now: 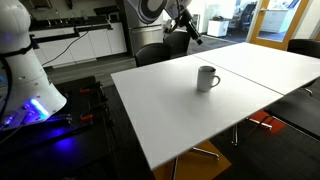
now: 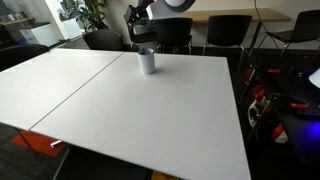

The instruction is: Move the cup to the left and put the marker inside the mug cup

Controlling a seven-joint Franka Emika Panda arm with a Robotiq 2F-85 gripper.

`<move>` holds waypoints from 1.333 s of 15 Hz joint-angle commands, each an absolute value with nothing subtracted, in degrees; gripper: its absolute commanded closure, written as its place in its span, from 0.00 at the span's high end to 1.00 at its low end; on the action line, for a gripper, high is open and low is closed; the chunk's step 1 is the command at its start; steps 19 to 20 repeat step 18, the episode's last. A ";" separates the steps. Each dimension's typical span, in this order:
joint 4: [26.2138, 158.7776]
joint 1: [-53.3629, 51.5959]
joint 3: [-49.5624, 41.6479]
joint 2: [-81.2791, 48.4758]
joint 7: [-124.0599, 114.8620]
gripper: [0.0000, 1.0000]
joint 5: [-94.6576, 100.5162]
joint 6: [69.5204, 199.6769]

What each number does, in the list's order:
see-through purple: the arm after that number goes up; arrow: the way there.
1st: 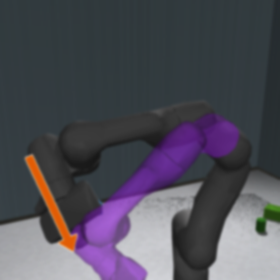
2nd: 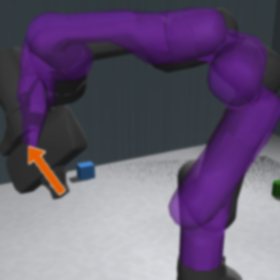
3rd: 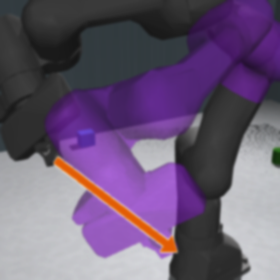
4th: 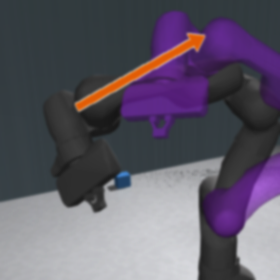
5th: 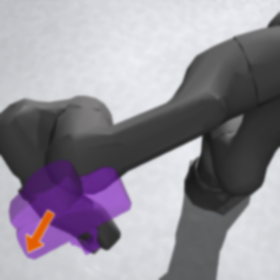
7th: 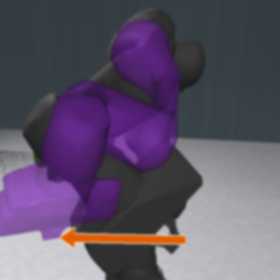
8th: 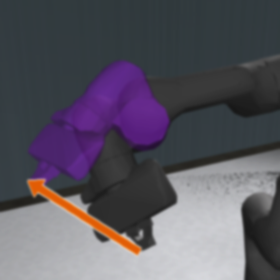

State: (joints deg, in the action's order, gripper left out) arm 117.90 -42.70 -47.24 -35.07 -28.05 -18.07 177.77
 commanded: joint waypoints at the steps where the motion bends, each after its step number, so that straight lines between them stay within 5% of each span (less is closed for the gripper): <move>1: 122.96 -39.95 -43.50 -23.84 -20.50 1.00 -15.20 170.77; 5: 123.99 -39.81 -44.04 -19.30 -14.83 1.00 -14.67 161.13; 11: 123.36 -20.33 -25.09 -11.88 -15.71 1.00 0.46 149.98; 20: 122.29 -14.42 -19.25 -13.06 -19.07 1.00 2.88 151.57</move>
